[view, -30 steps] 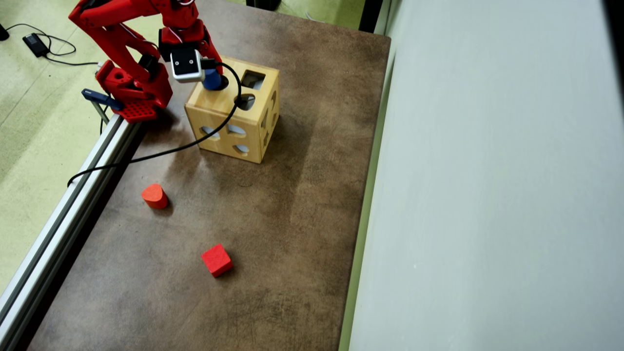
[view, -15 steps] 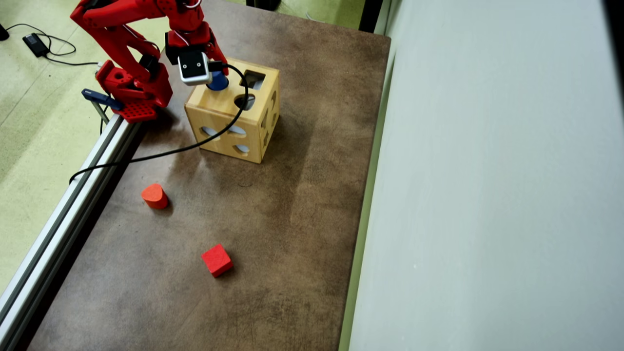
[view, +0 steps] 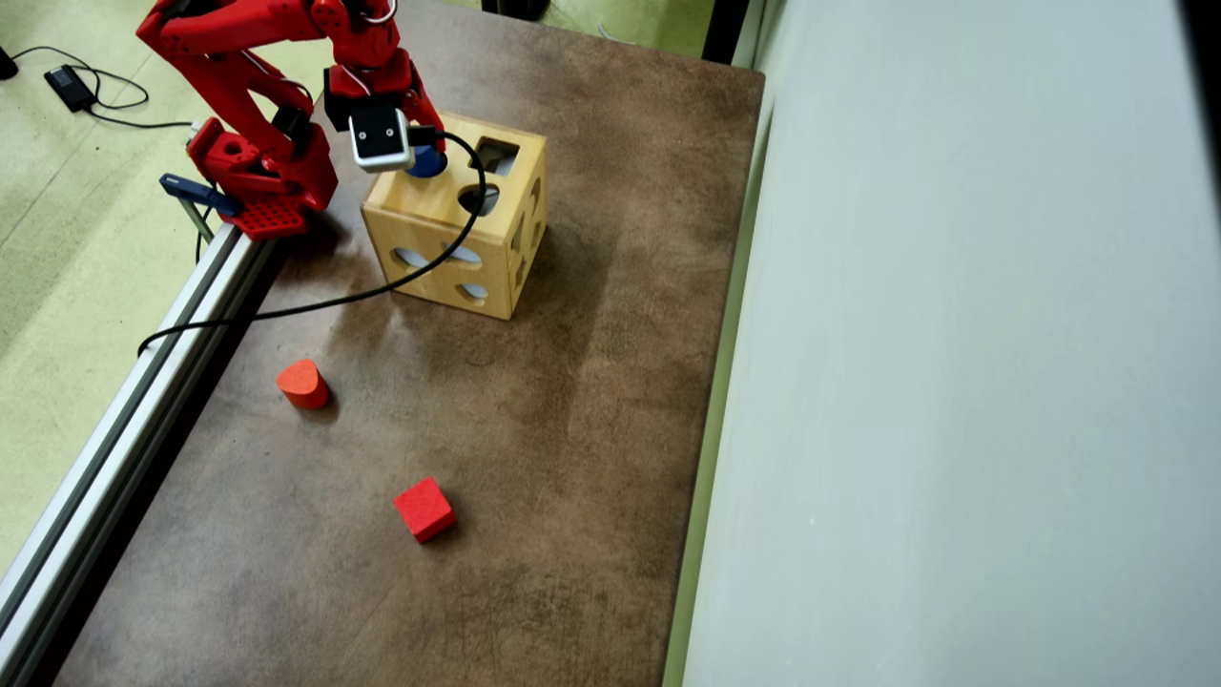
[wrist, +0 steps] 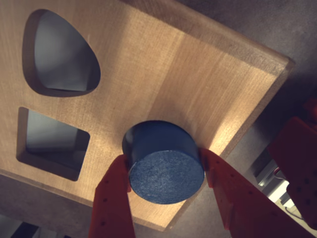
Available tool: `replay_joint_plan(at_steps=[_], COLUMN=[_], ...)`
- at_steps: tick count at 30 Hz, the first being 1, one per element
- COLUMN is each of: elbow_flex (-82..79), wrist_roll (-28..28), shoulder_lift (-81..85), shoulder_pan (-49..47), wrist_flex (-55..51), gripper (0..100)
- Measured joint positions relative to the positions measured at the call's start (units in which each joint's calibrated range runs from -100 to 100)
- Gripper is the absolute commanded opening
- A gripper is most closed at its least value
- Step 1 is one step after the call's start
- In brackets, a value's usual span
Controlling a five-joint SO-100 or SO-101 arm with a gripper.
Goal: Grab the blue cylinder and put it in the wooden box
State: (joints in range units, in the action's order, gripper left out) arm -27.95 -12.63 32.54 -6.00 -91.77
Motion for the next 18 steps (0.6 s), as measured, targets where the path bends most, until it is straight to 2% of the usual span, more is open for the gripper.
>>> replay_joint_plan(at_steps=[6,14,18], elbow_flex=[-0.09,-0.09,-0.09], wrist_roll=[0.00,1.32,2.20], shoulder_lift=[0.00,0.00,0.00], shoulder_pan=[0.00,0.29,0.43], wrist_flex=[0.00,0.00,-0.65], gripper=[4,28,35])
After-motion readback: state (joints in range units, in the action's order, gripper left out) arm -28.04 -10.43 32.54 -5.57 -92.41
